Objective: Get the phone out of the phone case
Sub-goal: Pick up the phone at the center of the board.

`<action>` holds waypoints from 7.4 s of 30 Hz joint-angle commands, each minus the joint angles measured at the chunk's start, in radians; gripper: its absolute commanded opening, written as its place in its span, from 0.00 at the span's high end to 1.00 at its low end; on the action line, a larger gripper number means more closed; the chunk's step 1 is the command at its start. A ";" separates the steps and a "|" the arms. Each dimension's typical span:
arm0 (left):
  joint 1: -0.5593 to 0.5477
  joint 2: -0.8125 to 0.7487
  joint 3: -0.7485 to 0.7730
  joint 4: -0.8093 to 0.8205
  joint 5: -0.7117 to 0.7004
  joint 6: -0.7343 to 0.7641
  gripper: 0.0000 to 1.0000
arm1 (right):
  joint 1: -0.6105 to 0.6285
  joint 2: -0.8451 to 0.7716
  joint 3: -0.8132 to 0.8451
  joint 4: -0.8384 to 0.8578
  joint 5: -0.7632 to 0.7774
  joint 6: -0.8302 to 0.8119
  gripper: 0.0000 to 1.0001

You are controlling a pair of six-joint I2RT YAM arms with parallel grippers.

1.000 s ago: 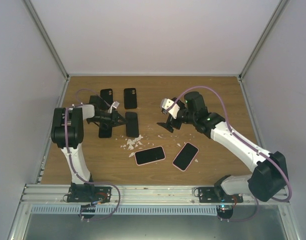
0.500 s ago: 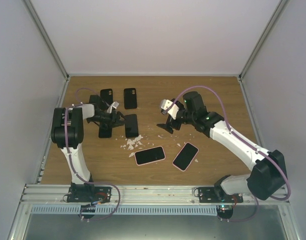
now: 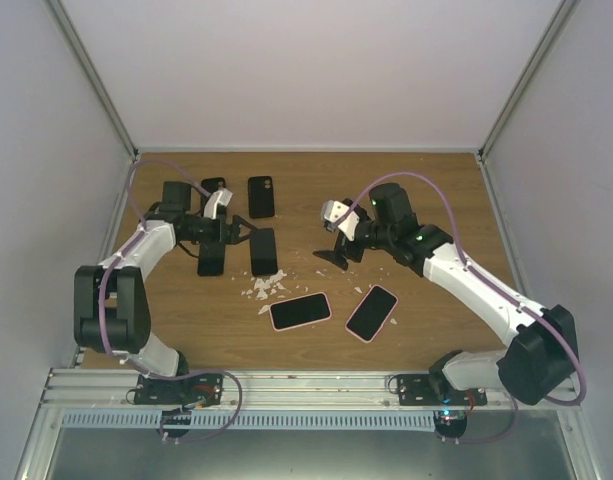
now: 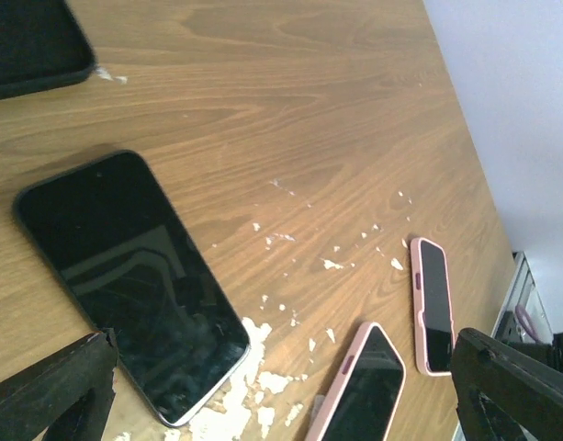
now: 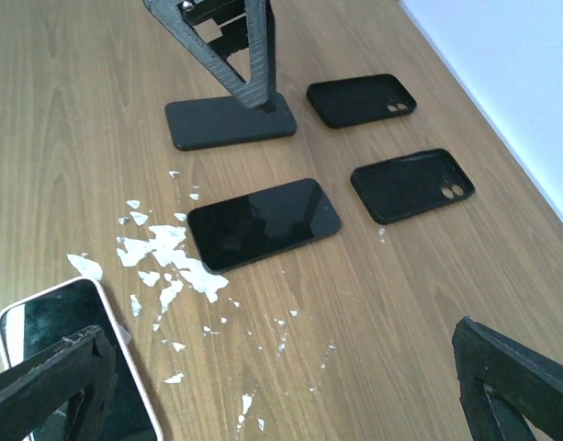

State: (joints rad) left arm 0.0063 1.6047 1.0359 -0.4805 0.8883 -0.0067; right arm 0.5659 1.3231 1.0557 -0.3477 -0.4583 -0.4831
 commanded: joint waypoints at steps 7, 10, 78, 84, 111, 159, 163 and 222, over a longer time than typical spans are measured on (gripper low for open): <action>-0.039 -0.225 -0.092 0.052 -0.044 0.055 0.01 | 0.041 0.009 0.019 -0.149 -0.160 -0.125 0.00; -0.037 -0.283 -0.112 0.050 -0.072 0.066 0.01 | 0.098 0.042 0.030 -0.183 -0.109 -0.169 0.00; 0.081 -0.400 -0.217 0.134 0.007 0.048 0.01 | 0.372 0.598 0.225 -0.476 0.072 -0.342 0.00; 0.084 -0.399 -0.218 0.139 0.011 0.044 0.01 | 0.373 0.585 0.212 -0.470 0.087 -0.330 0.00; 0.099 -0.389 -0.207 0.136 -0.034 0.029 0.01 | 0.422 0.571 0.056 -0.272 0.252 -0.249 0.01; -0.043 -0.344 -0.083 0.337 0.093 -0.268 0.25 | 0.166 0.196 0.224 0.123 0.306 0.091 0.30; -0.131 -0.284 -0.034 0.388 0.077 -0.309 0.27 | 0.151 0.174 0.238 0.127 0.329 0.108 0.30; -0.385 -0.190 0.241 -0.082 0.232 0.360 1.00 | -0.009 0.036 0.165 -0.284 -0.262 0.074 0.19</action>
State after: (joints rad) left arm -0.3500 1.4502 1.2285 -0.5480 1.0660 0.2596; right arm 0.5655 1.3651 1.2396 -0.5861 -0.6849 -0.4088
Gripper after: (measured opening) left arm 0.109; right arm 0.849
